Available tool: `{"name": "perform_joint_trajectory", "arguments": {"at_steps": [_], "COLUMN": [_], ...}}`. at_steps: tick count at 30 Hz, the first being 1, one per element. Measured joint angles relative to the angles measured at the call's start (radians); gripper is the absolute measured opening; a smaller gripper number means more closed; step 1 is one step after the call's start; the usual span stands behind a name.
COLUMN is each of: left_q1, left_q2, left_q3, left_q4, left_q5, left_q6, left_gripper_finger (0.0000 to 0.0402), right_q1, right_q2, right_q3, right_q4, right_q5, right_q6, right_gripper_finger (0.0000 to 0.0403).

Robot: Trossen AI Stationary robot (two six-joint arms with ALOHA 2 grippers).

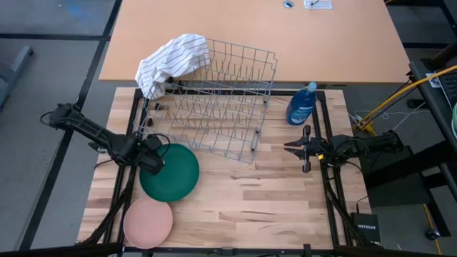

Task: Sort dishes
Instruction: Put the green plate into the dish rack

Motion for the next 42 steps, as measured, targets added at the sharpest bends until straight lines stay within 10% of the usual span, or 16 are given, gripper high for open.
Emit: {"name": "perform_joint_trajectory", "arguments": {"at_steps": [42], "left_q1": [0.000], "left_q2": [0.046], "left_q3": [-0.001], "left_q4": [0.009], "left_q5": [0.146], "left_q6": [-0.170], "left_gripper_finger": [0.0120], "right_q1": [0.000], "right_q2": [0.000], "right_q3": [0.000], "right_q4": [0.000], "right_q5": [0.000], "right_q6": [0.000], "right_gripper_finger": [0.0072]}}
